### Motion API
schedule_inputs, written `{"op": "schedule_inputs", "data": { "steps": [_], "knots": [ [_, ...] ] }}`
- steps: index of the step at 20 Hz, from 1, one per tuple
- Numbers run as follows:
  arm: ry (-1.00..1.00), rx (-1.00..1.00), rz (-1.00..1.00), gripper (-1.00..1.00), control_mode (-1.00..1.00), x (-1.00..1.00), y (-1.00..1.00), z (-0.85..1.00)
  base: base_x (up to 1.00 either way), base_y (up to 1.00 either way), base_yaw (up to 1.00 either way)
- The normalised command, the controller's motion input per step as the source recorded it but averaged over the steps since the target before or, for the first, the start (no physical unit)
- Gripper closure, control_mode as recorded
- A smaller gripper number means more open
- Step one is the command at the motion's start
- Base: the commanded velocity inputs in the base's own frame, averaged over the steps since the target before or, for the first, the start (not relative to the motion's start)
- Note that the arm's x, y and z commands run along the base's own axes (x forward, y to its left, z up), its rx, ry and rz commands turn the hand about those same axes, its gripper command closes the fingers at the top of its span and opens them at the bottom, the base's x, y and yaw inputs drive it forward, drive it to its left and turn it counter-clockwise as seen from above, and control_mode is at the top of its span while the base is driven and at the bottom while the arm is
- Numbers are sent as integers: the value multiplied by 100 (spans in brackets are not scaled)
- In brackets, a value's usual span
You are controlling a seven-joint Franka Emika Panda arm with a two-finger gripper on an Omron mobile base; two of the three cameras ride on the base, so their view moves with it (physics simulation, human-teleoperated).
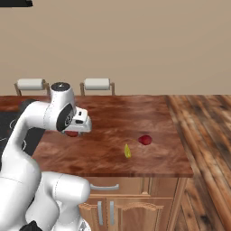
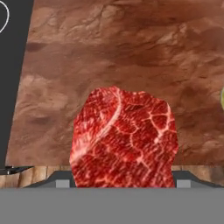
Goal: Open the fridge, remove the pear, lemon wedge, and steak, and place them on any counter.
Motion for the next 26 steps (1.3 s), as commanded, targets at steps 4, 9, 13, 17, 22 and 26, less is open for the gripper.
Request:
{"op": "schedule_inputs", "data": {
  "steps": [4, 9, 13, 17, 22, 26],
  "knots": [
    [5, 0, 0, 100, -100, 100, -6, -100, 0, 0, 0],
    [2, 0, 0, 100, -100, 100, 0, -100, 0, 0, 0],
    [0, -2, 0, 100, -100, 76, 1, -91, 0, 0, 0],
    [0, -1, 0, -100, -100, 24, 1, -44, 0, 0, 0],
    [0, 0, 0, -100, -100, -5, 0, 5, 0, 0, 0],
    [0, 0, 0, -100, -100, -11, 0, 62, 0, 0, 0]
  ]
}}
